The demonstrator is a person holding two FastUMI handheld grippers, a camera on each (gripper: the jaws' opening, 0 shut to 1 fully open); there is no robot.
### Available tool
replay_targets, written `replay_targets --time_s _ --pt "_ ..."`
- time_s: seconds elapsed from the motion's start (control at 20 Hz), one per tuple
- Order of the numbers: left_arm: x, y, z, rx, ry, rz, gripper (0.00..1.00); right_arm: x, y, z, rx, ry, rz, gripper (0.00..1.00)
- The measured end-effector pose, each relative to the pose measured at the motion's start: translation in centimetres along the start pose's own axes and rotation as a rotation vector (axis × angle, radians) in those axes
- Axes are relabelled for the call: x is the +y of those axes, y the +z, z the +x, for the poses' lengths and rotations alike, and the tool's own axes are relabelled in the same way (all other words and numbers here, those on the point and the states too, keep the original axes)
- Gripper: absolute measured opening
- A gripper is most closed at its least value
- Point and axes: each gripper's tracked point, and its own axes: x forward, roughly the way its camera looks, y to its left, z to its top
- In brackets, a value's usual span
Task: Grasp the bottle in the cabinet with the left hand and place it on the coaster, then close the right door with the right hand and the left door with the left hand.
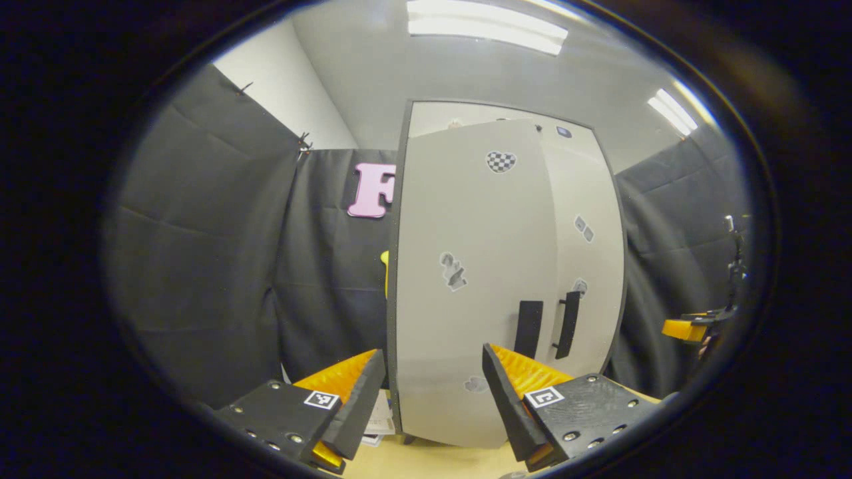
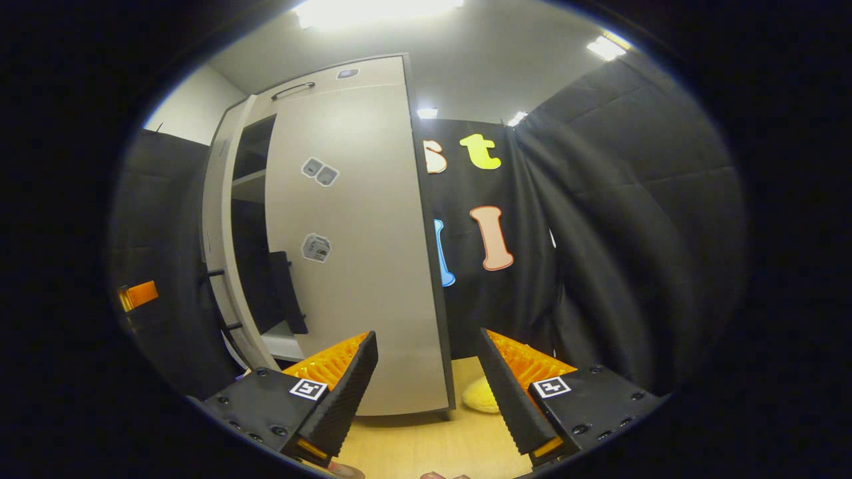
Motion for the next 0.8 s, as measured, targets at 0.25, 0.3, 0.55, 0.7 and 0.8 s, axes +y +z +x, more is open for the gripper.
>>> replay_targets --time_s 0.25,0.3,0.55,0.7,0.8 --pt "2.6 -0.2 -2.2 -0.012 0.05 -0.035 0.86 3.0 -0.4 0.4 0.008 0.069 -0.035 0.92" --pt "2.7 -0.3 -2.1 -0.011 0.06 -0.04 0.86 3.3 -0.5 0.4 0.009 0.079 -0.035 0.92" --pt "3.7 -0.4 -3.2 -0.003 0.091 -0.029 0.85 3.8 0.0 0.9 0.003 0.102 -0.025 0.96" --pt "4.1 -0.3 -4.1 -0.008 0.096 -0.027 0.86 3.2 0.0 1.1 0.007 0.083 -0.017 0.96" --pt "3.4 -0.3 -4.1 -0.005 0.086 -0.036 0.86 1.9 -0.5 1.2 0.019 0.038 -0.006 0.96"
